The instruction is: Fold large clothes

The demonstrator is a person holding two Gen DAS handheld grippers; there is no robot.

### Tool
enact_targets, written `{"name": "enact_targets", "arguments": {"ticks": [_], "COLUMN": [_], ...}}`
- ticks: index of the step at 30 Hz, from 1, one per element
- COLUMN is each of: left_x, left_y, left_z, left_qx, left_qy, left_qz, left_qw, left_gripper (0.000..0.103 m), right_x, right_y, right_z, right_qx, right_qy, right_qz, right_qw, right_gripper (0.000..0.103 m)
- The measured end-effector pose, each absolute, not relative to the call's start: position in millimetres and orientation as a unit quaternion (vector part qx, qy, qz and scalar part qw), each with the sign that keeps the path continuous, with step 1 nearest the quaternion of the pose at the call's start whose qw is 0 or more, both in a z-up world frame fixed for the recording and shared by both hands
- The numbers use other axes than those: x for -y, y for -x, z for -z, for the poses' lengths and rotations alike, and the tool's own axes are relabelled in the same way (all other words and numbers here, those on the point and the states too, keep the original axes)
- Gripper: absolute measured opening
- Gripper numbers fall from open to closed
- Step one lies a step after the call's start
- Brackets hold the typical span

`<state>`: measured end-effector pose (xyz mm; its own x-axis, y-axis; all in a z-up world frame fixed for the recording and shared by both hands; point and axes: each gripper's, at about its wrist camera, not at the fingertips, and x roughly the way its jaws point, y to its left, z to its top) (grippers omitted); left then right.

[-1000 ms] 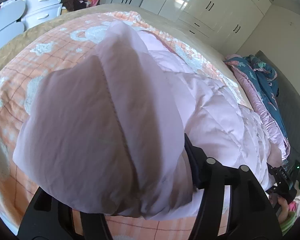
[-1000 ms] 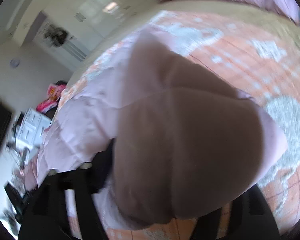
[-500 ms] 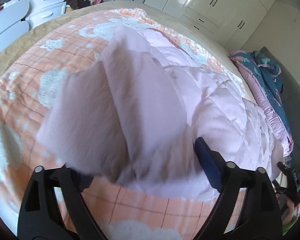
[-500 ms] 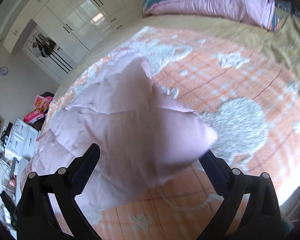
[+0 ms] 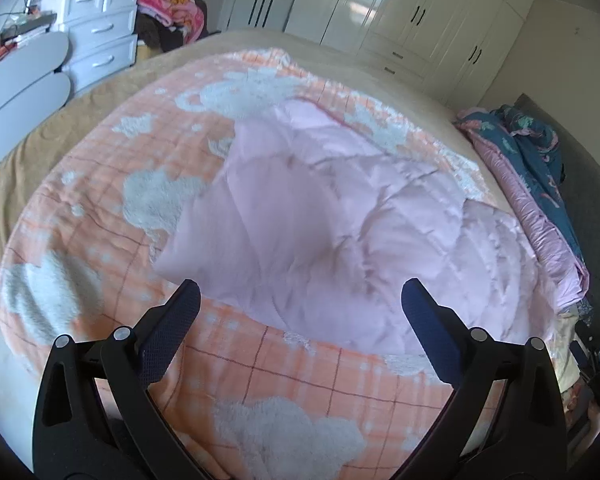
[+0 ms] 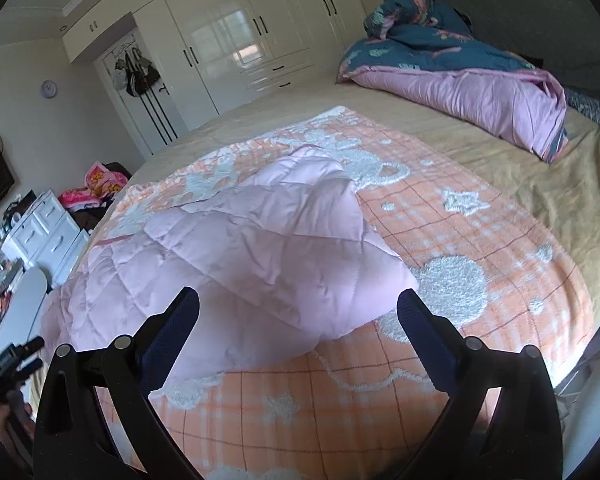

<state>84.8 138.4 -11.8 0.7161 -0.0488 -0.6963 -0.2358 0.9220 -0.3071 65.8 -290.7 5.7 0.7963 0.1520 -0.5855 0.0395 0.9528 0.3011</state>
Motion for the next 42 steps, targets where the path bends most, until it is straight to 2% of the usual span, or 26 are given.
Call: {"name": "enact_targets", "arguments": {"ticks": [18, 27, 42], "left_x": [-101.2, -61.1, -31.2], "left_y": [-32.9, -7.2, 2.5], "left_z": [-40.8, -33.5, -5.2], "left_qx": [-0.307, -0.302, -0.316], "left_qy": [0.142, 0.101, 0.073], "left_qz": [-0.027, -0.005, 0.0], "left_qw": [0.941, 0.948, 0.946], "left_gripper": [0.094, 0.094, 0.094], "right_x": [240.2, 220.0, 197.9], "right_y": [-2.5, 22.7, 29.2], "right_z": [-57.3, -42.0, -7.7], "right_qx": [-0.254, -0.249, -0.294], "right_qy": [-0.052, -0.026, -0.009], "right_qz": [-0.084, -0.101, -0.128], "right_qw": [0.962, 0.963, 0.947], "right_gripper": [0.099, 0.099, 0.099]}}
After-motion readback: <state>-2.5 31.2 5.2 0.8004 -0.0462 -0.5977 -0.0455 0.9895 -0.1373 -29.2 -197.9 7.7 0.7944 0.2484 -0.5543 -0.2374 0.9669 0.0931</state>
